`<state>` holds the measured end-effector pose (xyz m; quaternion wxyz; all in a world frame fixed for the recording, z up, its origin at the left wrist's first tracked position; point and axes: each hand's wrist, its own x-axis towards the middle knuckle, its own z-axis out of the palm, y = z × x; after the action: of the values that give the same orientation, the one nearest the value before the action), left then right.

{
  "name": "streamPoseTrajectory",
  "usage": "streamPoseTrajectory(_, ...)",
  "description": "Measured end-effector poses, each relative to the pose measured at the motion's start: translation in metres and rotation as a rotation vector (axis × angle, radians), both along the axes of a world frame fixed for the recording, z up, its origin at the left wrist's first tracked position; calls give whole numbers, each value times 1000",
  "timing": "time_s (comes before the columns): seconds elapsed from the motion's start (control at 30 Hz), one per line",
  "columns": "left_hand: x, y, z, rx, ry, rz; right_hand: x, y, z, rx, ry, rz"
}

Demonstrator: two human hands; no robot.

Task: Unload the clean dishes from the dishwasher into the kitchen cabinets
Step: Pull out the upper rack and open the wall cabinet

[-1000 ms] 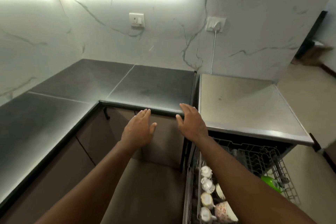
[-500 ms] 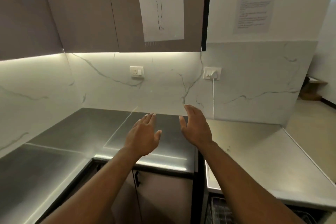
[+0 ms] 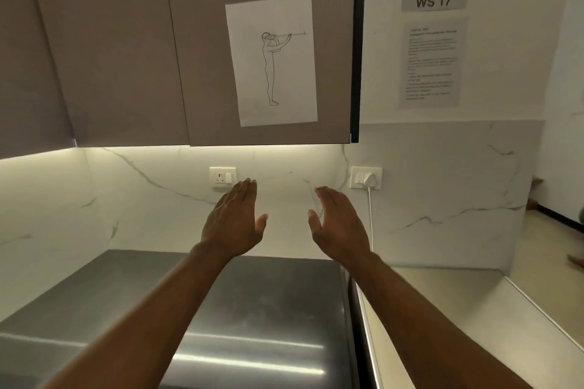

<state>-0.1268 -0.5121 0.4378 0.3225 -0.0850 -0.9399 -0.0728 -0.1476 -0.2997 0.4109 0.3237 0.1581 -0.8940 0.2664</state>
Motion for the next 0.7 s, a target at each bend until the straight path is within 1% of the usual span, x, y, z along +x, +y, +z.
streamPoseTrajectory(0.07, -36, -15, 9, -20, 1, -18, -33, -12, 8, 10, 16, -23)
streamPoseTrajectory(0.1, -38, -16, 10, -19, -10, -9, -36, -12, 10, 6, 11, -29)
streamPoseTrajectory(0.17, -73, -36, 16, -12, 20, -27, -68, -30, 18, 20, 47, -42)
streamPoseTrajectory(0.4, -143, -69, 28, -3, 43, -29, -130, -57, 44, 63, 126, -98)
streamPoseTrajectory(0.57, -179, -83, 43, -9, 135, 3, -168, -62, 61, 135, 246, -154)
streamPoseTrajectory(0.7, -210, -88, 59, -101, 215, 43, -201, -60, 78, 215, 354, -200)
